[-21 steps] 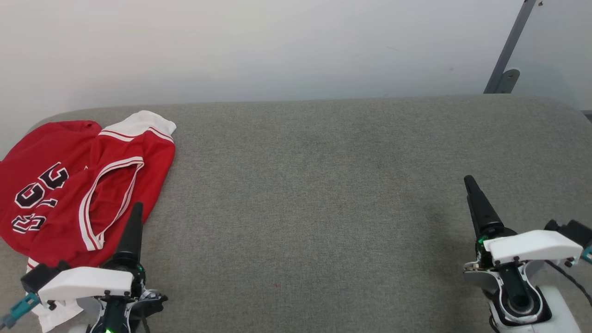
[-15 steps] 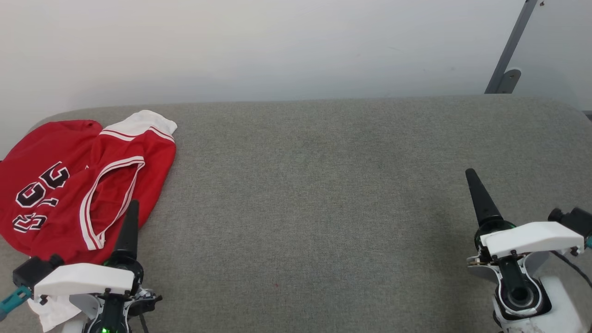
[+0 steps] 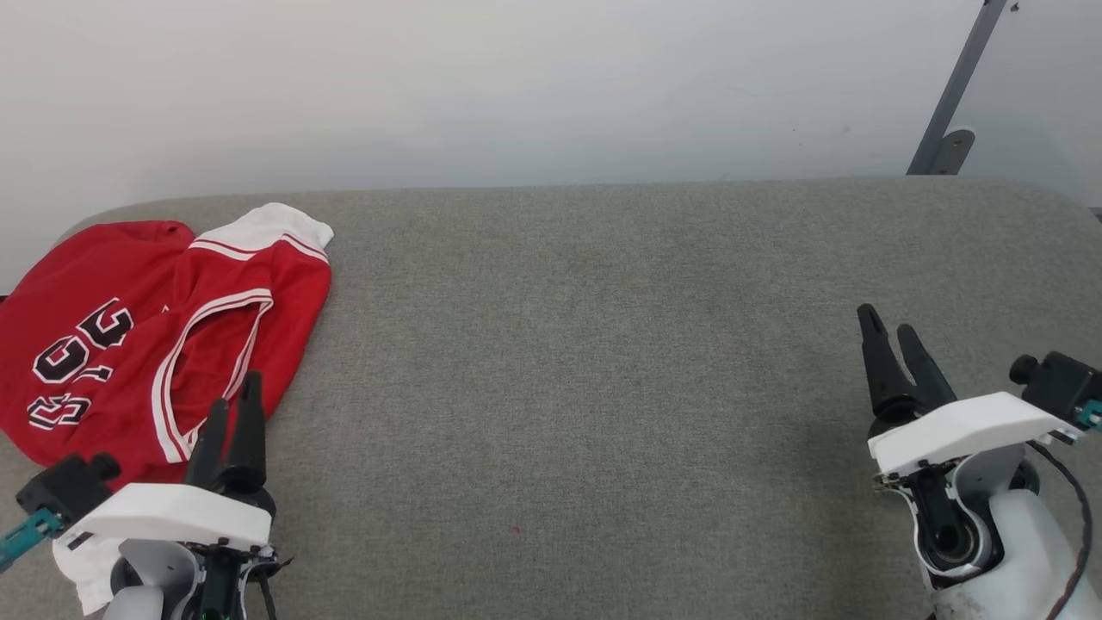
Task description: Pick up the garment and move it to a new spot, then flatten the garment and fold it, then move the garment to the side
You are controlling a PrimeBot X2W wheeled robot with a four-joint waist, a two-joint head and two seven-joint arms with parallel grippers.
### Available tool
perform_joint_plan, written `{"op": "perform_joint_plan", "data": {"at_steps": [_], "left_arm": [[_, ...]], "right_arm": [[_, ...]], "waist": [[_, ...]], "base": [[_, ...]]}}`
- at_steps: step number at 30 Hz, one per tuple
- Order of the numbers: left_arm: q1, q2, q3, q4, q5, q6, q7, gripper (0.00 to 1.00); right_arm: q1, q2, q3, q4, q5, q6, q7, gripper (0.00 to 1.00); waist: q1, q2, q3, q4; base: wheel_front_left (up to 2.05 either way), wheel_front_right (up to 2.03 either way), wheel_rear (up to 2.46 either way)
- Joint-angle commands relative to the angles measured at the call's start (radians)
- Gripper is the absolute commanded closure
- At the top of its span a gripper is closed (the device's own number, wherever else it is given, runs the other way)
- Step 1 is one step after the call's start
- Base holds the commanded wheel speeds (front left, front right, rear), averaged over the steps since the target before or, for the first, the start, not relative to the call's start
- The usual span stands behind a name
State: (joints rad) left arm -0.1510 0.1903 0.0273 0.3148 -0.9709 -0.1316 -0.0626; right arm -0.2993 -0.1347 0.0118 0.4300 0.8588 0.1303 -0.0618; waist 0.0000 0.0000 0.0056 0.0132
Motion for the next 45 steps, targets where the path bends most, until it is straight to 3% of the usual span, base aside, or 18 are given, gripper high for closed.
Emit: {"op": "perform_joint_plan", "data": {"at_steps": [1,9,26,45], "left_arm": [[-0.032,0.015,-0.006,-0.012,0.044,0.001,-0.011,0.0],[-0.043,0.038,-0.026,0.006,0.172,0.001,-0.037,0.0],[-0.055,0.089,-0.069,0.043,0.338,0.001,-0.086,0.0],[-0.069,0.131,-0.121,0.109,0.406,0.001,-0.132,0.0]], "right_arm": [[-0.033,-0.008,0.006,-0.001,-0.049,0.0,-0.012,0.0],[-0.063,-0.012,0.008,0.042,-0.212,0.0,-0.037,0.0],[-0.121,-0.018,0.015,0.105,-0.458,0.0,-0.074,0.0],[-0.121,-0.021,0.012,0.14,-0.619,0.0,-0.123,0.0]], "waist": [[0.0,0.0,0.0,0.001],[0.0,0.0,0.0,0.002],[0.0,0.0,0.006,0.002],[0.0,0.0,0.004,0.0]], "base": [[0.0,0.0,0.0],[0.0,0.0,0.0],[0.0,0.0,0.0],[0.0,0.0,0.0]]}}
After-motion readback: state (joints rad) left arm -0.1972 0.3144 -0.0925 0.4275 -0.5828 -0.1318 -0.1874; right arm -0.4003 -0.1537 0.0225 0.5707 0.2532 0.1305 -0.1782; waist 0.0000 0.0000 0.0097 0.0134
